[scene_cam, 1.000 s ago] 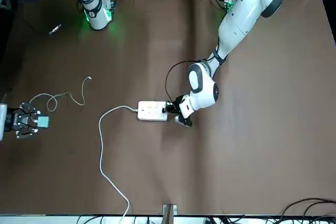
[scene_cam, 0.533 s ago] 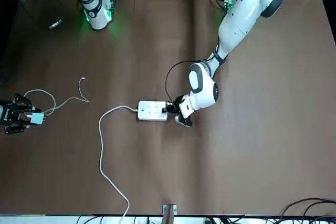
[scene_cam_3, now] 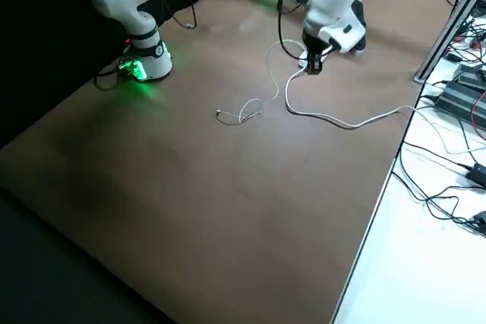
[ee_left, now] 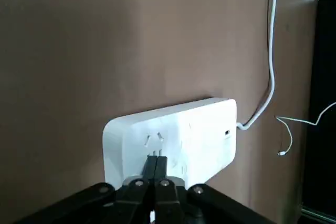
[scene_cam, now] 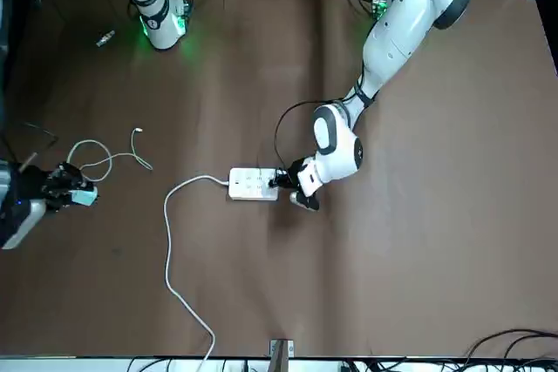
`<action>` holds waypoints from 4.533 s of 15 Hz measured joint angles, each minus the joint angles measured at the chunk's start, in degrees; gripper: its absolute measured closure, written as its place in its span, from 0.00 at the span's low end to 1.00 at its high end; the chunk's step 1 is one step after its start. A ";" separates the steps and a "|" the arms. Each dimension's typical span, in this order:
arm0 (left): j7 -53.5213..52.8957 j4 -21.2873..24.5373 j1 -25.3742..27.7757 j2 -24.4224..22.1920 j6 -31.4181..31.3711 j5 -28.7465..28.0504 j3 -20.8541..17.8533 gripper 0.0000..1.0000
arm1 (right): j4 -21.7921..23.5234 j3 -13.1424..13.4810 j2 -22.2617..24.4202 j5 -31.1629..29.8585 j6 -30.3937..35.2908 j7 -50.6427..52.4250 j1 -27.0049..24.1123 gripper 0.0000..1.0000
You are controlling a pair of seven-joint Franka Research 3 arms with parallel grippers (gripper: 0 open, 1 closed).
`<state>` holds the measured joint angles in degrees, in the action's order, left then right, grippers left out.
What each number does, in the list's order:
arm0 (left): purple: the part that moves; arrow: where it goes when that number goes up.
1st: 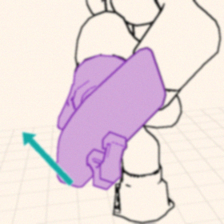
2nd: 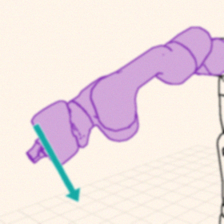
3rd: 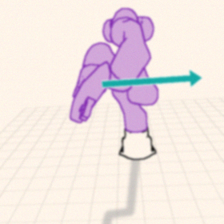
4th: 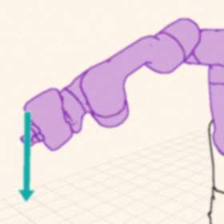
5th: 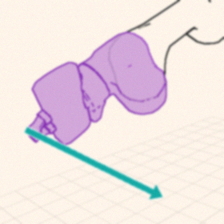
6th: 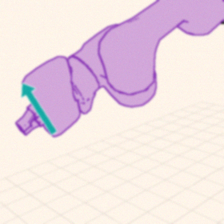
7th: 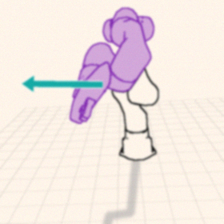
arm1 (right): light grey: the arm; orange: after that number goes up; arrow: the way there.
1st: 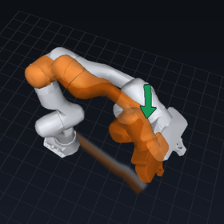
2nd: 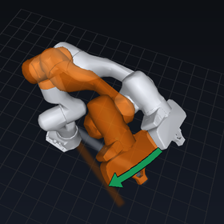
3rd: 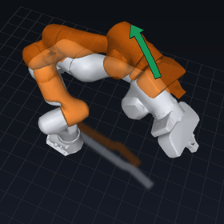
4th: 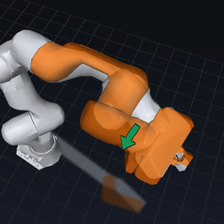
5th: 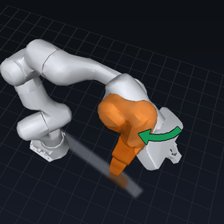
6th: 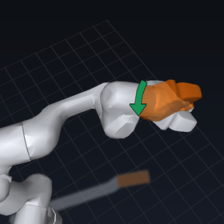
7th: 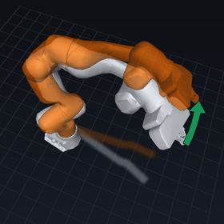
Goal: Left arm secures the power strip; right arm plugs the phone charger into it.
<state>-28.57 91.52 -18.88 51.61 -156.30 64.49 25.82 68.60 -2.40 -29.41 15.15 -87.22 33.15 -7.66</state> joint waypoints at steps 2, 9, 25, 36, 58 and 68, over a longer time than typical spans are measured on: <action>0.00 0.00 0.00 0.00 0.00 0.00 0.00 0.99 | -0.15 0.00 0.30 -1.74 -0.18 -8.23 3.02 0.52; 0.00 0.00 0.00 0.00 0.00 0.00 0.00 0.99 | -0.42 0.06 0.41 -3.85 -0.22 -30.04 10.64 0.52; 0.00 -0.01 0.00 0.00 -0.01 0.00 0.00 0.99 | 4.65 -0.07 -6.03 -3.20 5.43 -55.09 25.86 0.52; 0.00 -0.01 0.00 0.00 -0.01 0.00 0.00 0.99 | 8.93 -0.15 -10.01 3.95 -3.61 -56.03 33.03 0.52; 0.00 -0.01 0.00 0.00 -0.01 0.00 0.00 0.99 | -2.08 -0.06 -22.43 4.71 -9.70 -62.65 34.40 0.52; 0.00 -0.01 0.00 0.00 -0.01 0.00 0.00 0.99 | -2.13 0.14 -23.19 0.85 -10.04 -62.74 35.44 0.52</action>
<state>-28.57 91.51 -18.88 51.62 -156.31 64.49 25.82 66.46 -2.26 -52.61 16.00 -97.26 -29.59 27.78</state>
